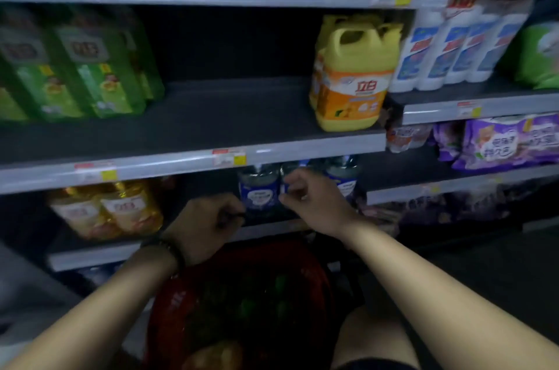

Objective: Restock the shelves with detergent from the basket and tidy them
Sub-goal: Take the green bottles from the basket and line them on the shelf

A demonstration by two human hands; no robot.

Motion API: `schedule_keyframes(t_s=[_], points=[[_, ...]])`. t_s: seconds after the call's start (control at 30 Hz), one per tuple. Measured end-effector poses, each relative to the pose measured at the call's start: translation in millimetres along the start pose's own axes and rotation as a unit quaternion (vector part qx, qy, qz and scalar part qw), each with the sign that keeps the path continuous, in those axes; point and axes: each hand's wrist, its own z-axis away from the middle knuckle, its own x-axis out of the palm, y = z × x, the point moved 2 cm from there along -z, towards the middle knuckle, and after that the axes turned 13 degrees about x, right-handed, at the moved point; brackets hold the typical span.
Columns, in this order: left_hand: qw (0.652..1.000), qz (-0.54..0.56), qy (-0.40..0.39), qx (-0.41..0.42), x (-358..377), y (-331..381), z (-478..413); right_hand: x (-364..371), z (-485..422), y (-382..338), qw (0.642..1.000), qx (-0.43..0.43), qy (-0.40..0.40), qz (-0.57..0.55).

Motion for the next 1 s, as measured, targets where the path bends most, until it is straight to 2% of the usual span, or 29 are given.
schedule_keyframes(t_s=[0.13,0.27,0.5,0.6,0.7,0.83,1.0], points=[[0.997,-0.039,-0.041,-0.057,18,-48,77,74,15,-3,0.996,0.008,-0.071,0.051],[0.981,-0.045,-0.117,-0.151,45,-88,136,150,27,5,0.984,0.04,-0.154,0.086],[0.962,0.055,-0.095,-0.251,79,-103,200,259,52,46,0.938,0.153,-0.276,0.142],[0.946,0.06,-0.18,-0.265,90,-109,212,295,66,64,0.917,0.19,-0.304,0.172],[0.937,0.038,-0.249,-0.242,93,-120,213,320,74,73,0.905,0.214,-0.326,0.171],[0.922,0.056,-0.278,-0.265,93,-128,210,347,76,76,0.892,0.242,-0.328,0.196],[0.91,0.073,-0.287,-0.291,93,-137,211,379,63,78,0.861,0.2,-0.381,0.272]])
